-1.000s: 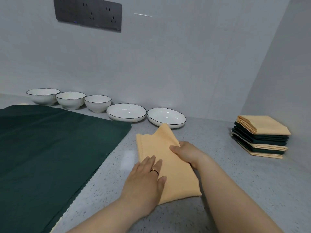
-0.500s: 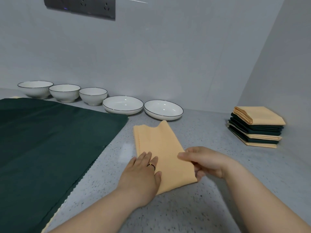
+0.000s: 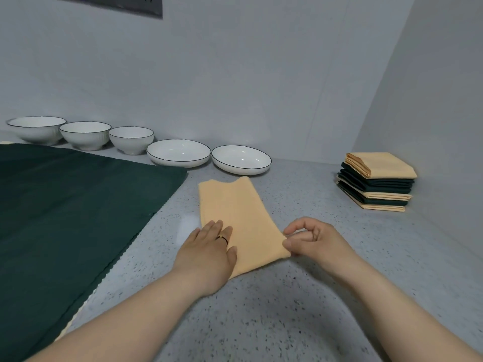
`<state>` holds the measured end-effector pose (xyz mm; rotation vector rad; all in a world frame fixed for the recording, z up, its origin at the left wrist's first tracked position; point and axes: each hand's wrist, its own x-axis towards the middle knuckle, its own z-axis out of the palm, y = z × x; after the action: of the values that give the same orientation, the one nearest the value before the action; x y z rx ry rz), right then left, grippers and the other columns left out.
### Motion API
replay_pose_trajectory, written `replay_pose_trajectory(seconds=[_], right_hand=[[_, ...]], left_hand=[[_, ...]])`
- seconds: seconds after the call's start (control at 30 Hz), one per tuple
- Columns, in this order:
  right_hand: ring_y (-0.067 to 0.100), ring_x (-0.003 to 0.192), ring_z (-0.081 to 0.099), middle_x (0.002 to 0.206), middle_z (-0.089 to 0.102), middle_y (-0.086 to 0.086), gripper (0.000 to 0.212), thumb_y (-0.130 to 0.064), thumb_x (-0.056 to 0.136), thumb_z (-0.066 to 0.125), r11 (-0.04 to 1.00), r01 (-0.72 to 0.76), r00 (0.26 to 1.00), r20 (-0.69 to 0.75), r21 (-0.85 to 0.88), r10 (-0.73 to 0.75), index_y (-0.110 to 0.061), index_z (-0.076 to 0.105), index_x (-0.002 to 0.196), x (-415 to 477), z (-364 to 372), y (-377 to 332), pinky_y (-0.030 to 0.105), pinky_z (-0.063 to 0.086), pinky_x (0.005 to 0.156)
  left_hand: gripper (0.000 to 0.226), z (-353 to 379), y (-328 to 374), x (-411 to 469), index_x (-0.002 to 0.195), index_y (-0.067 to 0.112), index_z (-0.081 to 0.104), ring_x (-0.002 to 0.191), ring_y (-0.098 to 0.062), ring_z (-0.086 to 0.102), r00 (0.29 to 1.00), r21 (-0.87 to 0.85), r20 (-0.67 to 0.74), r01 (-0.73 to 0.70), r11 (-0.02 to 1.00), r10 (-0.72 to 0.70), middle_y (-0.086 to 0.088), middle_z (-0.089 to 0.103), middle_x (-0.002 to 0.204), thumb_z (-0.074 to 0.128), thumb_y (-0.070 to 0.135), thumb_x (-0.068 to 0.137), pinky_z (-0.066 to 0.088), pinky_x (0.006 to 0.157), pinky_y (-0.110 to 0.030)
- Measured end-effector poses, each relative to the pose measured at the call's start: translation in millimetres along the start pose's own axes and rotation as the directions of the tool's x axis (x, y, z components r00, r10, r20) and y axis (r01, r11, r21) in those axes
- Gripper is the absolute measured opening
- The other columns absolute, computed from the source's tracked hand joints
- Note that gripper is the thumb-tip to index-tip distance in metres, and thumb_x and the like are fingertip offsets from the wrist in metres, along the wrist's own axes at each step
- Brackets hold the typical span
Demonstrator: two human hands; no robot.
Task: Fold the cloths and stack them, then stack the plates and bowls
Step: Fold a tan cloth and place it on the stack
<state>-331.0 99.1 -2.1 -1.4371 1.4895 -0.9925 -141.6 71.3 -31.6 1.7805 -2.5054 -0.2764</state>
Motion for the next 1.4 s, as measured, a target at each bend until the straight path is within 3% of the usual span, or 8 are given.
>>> replay_pose_trajectory(seconds=[0.13,0.27,0.4,0.57,0.77,0.9,1.27,1.4], right_hand=[[0.003,0.046,0.058,0.06,0.066,-0.002,0.021,-0.007,0.085,0.06,0.984,-0.172,0.974,0.145,-0.044,0.177,-0.019,0.054,0.101,-4.5,-5.0,-1.2,0.014,0.038,0.048],[0.007,0.041,0.056,0.067,0.062,0.0,0.009,-0.021,0.091,0.054,0.972,-0.215,0.952,0.202,-0.1,0.231,-0.013,0.055,0.095,6.6,-8.8,-12.9,0.02,0.032,0.045],[0.006,0.035,0.049,0.048,0.056,-0.002,0.024,-0.02,0.091,0.054,0.97,-0.214,0.97,0.089,-0.115,0.225,-0.01,0.054,0.07,36.3,1.4,-24.1,0.018,0.036,0.039],[0.018,0.055,0.048,0.064,0.052,0.007,0.027,-0.006,0.085,0.053,0.955,-0.213,0.974,-0.119,-0.208,0.191,-0.011,0.046,0.06,76.3,20.0,-18.8,0.023,0.037,0.053],[0.014,0.056,0.049,0.067,0.056,0.004,0.028,0.002,0.091,0.039,0.979,-0.202,0.967,-0.168,-0.04,0.193,-0.011,0.056,0.072,82.1,29.7,-4.4,0.014,0.04,0.043],[0.014,0.061,0.052,0.072,0.057,0.002,0.02,-0.004,0.095,0.037,0.978,-0.207,0.972,-0.106,0.032,0.209,-0.009,0.056,0.097,84.1,31.0,-7.3,0.021,0.041,0.055],[0.02,0.084,0.055,0.096,0.058,0.008,0.029,-0.011,0.095,0.041,0.972,-0.221,0.966,-0.159,-0.084,0.205,-0.004,0.056,0.118,83.1,36.7,-10.1,0.017,0.039,0.058],[0.019,0.087,0.054,0.097,0.057,0.006,0.029,-0.01,0.093,0.044,0.974,-0.201,0.968,-0.176,-0.108,0.18,-0.005,0.056,0.119,82.4,36.5,-10.4,0.016,0.038,0.058]], left_hand=[[0.052,-0.3,-0.3,-4.3,0.149,0.02,0.0,0.145,-0.01,-0.007,0.998,-0.02,-0.005,-0.057,0.998,0.056,0.002,-0.007,0.157,0.014,0.034,0.101,-0.006,0.116,-0.026],[0.052,1.9,-0.2,-12.2,0.149,0.019,-0.001,0.144,-0.009,-0.008,0.99,-0.019,0.016,-0.142,0.99,0.142,0.002,-0.009,0.157,0.015,0.034,0.101,-0.008,0.115,-0.023],[0.052,3.1,-0.8,-12.9,0.149,0.021,0.0,0.144,-0.009,-0.01,0.982,-0.019,0.028,-0.188,0.982,0.189,0.003,-0.009,0.157,0.016,0.035,0.101,-0.008,0.115,-0.024],[0.053,3.4,-3.4,-9.6,0.149,0.024,0.001,0.144,-0.008,-0.011,0.978,-0.04,0.041,-0.202,0.979,0.204,0.004,-0.01,0.157,0.019,0.036,0.1,-0.01,0.114,-0.024],[0.056,-2.5,-6.4,-4.2,0.148,0.03,0.0,0.143,-0.009,-0.014,0.995,-0.212,-0.031,-0.103,0.972,0.099,0.008,-0.013,0.156,0.023,0.043,0.099,-0.006,0.114,-0.023],[0.055,-7.0,-5.5,-4.9,0.147,0.032,0.0,0.143,-0.008,-0.009,0.995,-0.284,-0.07,-0.081,0.955,0.064,0.012,-0.012,0.155,0.023,0.044,0.098,-0.006,0.113,-0.021],[0.053,1.5,-7.9,0.3,0.148,0.031,0.002,0.144,-0.007,-0.009,0.995,-0.177,-0.039,-0.095,0.98,0.09,0.009,-0.007,0.156,0.019,0.043,0.099,-0.012,0.114,-0.027],[0.049,-2.3,-4.7,-2.7,0.147,0.033,0.006,0.142,-0.009,-0.019,0.976,-0.07,-0.2,-0.106,0.992,0.09,0.009,-0.015,0.155,0.011,0.038,0.099,-0.021,0.108,-0.024]])
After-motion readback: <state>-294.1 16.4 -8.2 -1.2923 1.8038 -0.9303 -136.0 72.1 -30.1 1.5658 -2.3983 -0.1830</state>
